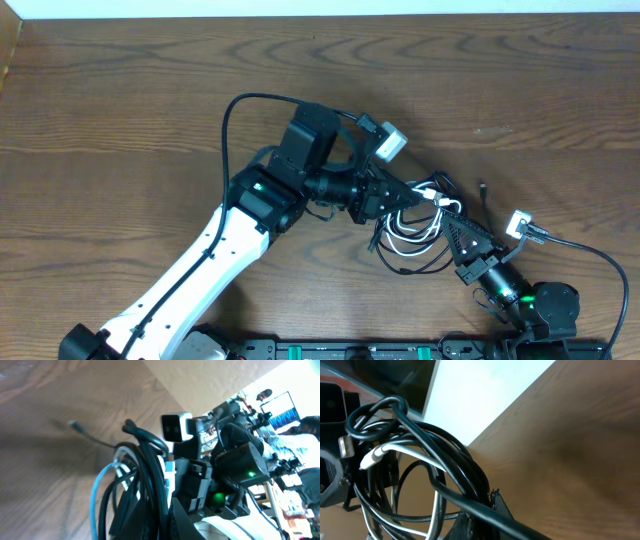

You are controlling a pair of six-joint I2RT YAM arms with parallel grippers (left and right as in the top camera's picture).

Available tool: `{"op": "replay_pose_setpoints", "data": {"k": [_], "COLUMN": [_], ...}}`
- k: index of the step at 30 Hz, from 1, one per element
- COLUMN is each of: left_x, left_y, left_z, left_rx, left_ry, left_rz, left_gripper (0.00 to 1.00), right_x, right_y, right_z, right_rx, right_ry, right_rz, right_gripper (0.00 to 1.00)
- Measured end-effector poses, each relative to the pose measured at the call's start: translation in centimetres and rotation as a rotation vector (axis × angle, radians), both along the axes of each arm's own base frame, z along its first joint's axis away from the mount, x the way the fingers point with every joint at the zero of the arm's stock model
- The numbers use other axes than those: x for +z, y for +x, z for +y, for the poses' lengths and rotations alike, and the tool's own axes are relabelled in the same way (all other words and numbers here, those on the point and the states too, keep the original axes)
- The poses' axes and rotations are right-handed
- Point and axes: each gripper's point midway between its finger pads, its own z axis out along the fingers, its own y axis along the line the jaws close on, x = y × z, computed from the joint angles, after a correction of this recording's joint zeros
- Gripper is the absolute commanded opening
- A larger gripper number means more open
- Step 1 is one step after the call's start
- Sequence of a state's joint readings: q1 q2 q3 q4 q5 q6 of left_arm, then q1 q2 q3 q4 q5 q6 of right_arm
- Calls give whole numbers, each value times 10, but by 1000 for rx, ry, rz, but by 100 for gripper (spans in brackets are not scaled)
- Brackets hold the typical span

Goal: Untangle cables

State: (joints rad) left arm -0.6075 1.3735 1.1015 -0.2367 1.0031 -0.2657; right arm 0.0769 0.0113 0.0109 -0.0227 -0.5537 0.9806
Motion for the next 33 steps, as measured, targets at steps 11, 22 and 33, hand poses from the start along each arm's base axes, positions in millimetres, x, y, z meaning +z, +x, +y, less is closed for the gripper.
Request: {"op": "replay_pose_setpoints", "data": {"k": [11,22,33], "left_x": [1,2,-6], "left_y": [59,93,84], "left_z": [51,92,90], "left_rx": [190,333,317], "left_ry": [-10,-9,15], "left_rz": [6,9,54], "left_gripper": [9,77,91], "right_x": [-13,-55,-6], "right_y": [12,20,16], "right_z": [-14,-22,0], "right_rx": [-95,-134,-5], "right_ry": [-99,-149,-106], "right_rz": [4,181,-39], "right_gripper": [2,1,1]}}
